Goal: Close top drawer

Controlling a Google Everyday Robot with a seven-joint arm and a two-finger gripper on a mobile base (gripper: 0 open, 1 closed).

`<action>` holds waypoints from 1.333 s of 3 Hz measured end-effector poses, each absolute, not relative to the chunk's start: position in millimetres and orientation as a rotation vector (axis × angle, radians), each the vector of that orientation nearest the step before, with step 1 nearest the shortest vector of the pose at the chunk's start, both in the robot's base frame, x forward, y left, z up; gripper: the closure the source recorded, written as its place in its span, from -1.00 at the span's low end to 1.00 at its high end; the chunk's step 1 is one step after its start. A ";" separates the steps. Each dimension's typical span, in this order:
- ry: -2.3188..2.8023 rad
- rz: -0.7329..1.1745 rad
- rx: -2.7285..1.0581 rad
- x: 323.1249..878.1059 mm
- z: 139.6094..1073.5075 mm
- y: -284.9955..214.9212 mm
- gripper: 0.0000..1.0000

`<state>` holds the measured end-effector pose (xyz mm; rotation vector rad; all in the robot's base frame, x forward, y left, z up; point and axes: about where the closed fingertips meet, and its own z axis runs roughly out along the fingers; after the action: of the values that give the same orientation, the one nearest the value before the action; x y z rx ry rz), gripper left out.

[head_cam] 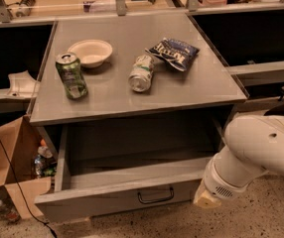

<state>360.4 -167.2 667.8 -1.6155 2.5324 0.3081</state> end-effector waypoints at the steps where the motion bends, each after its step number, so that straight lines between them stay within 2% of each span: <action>1: 2.533 0.309 -1.615 360.6 667.2 -167.1 0.67; 2: 2.533 0.309 -1.615 360.6 667.2 -167.1 0.05; 4: 2.533 0.309 -1.615 360.6 667.2 -167.1 -0.88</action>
Offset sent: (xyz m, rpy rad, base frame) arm 0.0002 0.0001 -0.0006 0.0005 0.0006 -0.0001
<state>360.6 -167.1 667.2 -1.6154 2.5326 0.3092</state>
